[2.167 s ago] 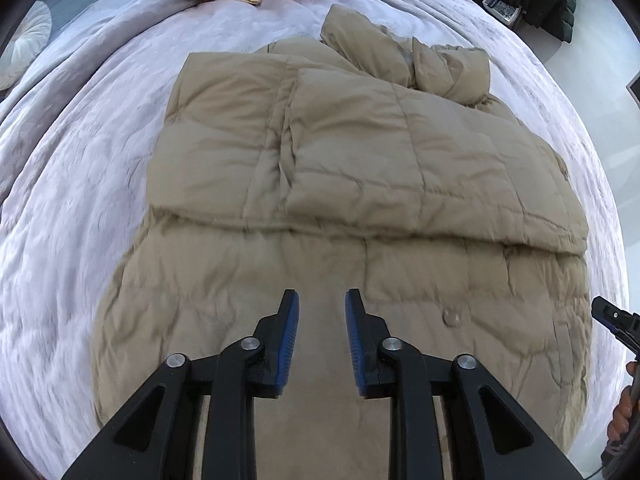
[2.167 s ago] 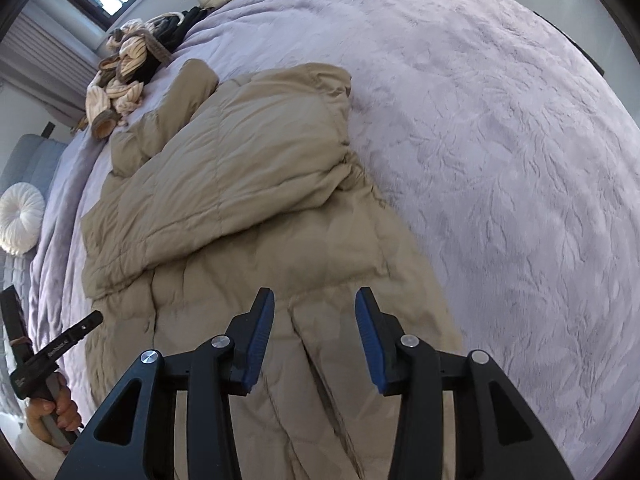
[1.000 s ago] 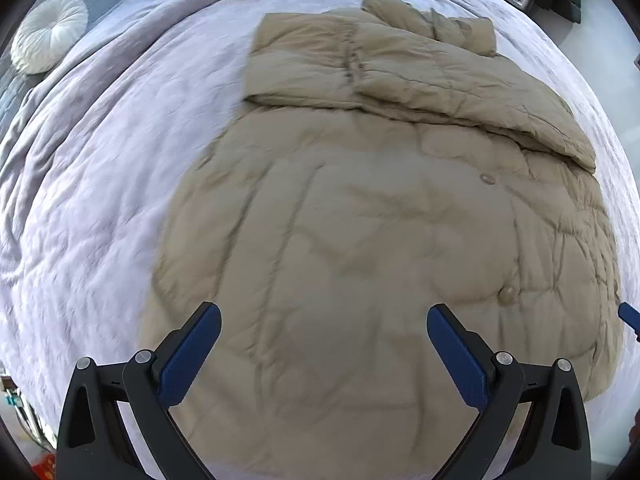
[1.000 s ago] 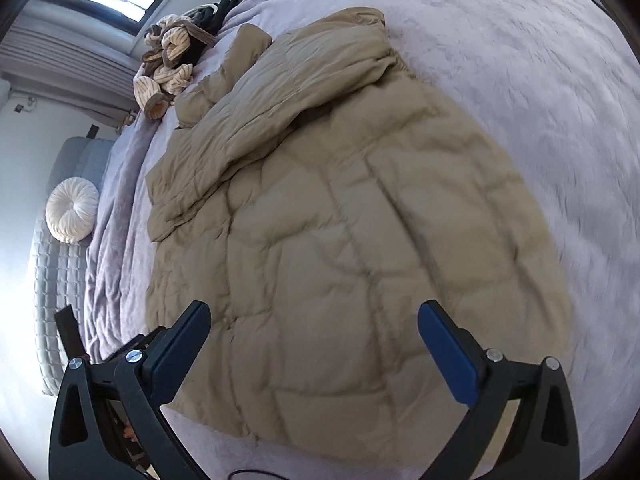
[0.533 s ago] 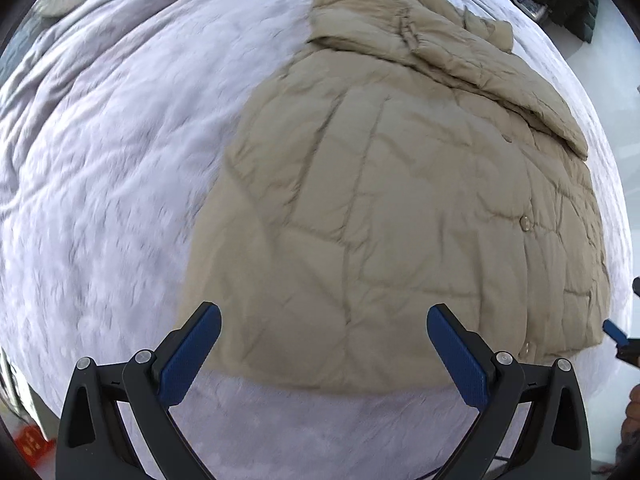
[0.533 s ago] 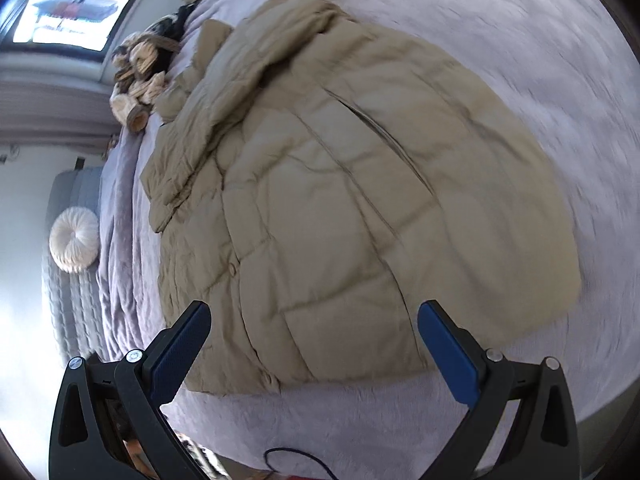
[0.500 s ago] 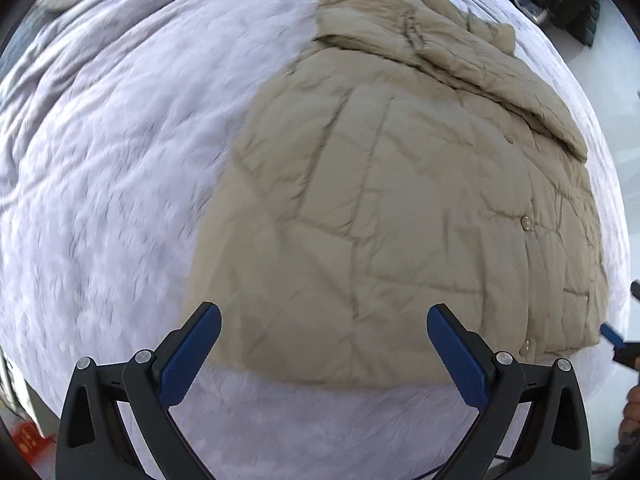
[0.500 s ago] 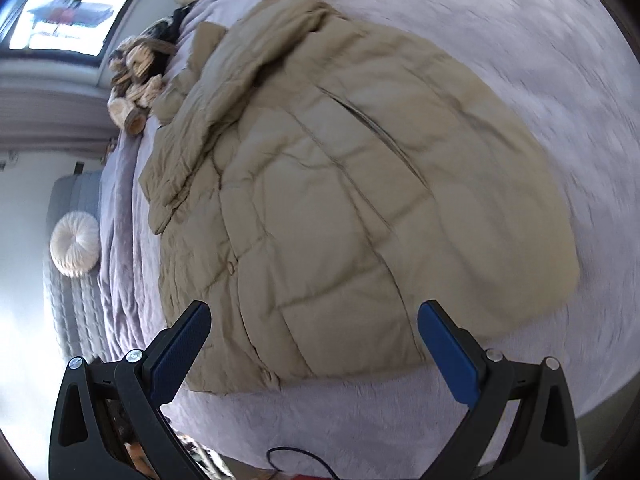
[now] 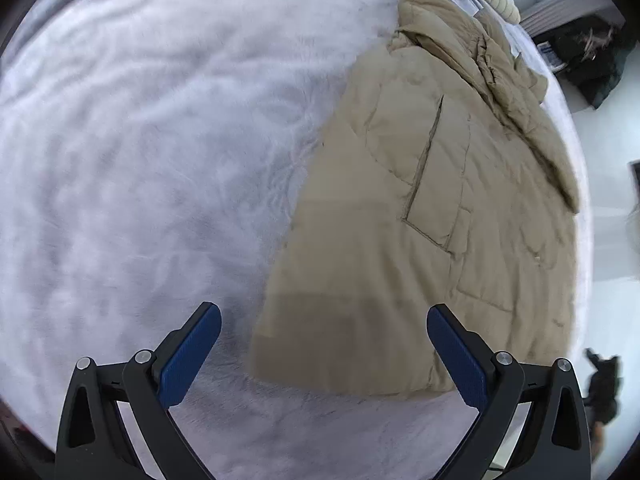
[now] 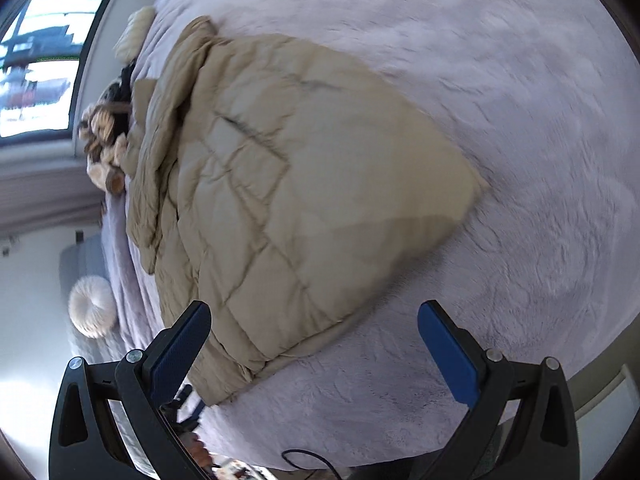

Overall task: Fold large clothes
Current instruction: 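Grasp the coat side with the right tool and fold it over the body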

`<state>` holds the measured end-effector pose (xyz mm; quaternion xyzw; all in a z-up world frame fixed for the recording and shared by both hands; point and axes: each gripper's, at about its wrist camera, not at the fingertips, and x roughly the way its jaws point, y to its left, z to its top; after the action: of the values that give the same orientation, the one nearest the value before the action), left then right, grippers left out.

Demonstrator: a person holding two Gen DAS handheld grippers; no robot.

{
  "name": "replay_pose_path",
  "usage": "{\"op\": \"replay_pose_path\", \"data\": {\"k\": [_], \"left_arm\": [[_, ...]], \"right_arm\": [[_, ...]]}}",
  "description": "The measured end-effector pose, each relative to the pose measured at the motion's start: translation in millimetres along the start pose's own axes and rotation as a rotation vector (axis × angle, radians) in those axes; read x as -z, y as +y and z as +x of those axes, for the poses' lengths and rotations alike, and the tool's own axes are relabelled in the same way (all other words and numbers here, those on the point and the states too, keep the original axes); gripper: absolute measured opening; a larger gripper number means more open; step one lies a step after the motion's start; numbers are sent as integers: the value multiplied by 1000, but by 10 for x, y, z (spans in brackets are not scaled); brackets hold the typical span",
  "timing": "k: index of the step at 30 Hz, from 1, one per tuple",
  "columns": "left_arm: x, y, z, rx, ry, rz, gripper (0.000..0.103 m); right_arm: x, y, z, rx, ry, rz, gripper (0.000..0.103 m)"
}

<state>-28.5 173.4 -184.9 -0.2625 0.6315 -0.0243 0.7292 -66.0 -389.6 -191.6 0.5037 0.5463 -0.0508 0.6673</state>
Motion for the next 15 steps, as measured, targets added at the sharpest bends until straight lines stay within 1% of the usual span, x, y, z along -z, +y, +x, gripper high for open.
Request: {"op": "replay_pose_path", "data": {"k": [3, 5, 8, 11, 13, 15], "left_arm": [[-38, 36, 127, 91, 46, -24, 103], [-42, -24, 201, 126, 70, -8, 103], [-42, -145, 296, 140, 93, 35, 103], [-55, -222, 376, 129, 102, 47, 103], [-53, -259, 368, 135, 103, 50, 102], [-64, -292, 362, 158, 102, 52, 85]], "right_arm": [[-6, -112, 51, -49, -6, 42, 103], [-25, -169, 121, -110, -2, 79, 103], [-63, -195, 241, -173, 7, 112, 103], [-89, -190, 394, -226, 17, 144, 103], [-98, -169, 474, -248, 21, 159, 103], [-112, -133, 515, -265, 20, 158, 103]]}}
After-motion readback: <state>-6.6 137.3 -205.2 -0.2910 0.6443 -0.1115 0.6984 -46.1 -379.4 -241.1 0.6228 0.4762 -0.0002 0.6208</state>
